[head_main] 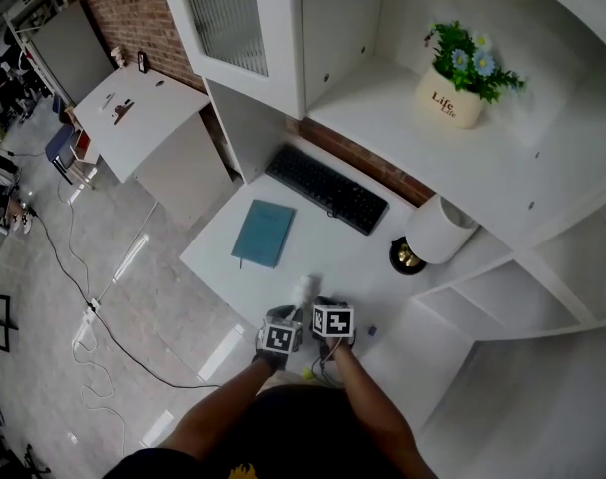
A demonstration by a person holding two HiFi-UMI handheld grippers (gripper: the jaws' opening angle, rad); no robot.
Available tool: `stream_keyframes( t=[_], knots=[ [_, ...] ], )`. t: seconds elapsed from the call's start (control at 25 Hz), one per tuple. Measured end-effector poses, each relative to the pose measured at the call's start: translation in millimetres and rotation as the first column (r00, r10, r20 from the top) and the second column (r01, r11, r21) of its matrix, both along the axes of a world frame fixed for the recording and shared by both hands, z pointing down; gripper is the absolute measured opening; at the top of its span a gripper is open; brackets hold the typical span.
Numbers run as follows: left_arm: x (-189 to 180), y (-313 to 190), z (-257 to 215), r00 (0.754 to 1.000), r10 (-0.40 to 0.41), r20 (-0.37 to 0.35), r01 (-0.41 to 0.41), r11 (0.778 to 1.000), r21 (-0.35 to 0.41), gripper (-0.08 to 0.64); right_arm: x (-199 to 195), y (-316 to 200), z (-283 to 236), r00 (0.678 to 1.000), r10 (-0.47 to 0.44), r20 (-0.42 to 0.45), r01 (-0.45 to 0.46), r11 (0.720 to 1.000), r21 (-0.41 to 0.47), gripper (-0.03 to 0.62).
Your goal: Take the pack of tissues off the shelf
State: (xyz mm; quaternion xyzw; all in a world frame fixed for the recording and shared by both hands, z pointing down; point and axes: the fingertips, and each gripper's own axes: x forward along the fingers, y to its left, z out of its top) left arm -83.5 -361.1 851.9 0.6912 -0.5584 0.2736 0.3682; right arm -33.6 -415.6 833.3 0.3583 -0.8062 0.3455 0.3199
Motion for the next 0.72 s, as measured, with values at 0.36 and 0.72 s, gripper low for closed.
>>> stream_keyframes(
  t=[0.36, 0.72],
  knots=[
    [-6.8, -1.0, -6.2, 1.0, -0.027, -0.004, 0.027, 1.0, 0.009, 0.17, 1.2, -0.5, -1.7, 1.0, -0.002, 0.004, 0.002, 1.0, 0.001, 0.002],
    [-8.6, 0.8, -8.5, 0.999, -0.037, -0.014, 0.038, 0.999, 0.016, 0.166, 3.4, -1.4, -3.2, 1.0, 0.009, 0.003, -0.009, 1.0, 0.004, 0.002]
  ],
)
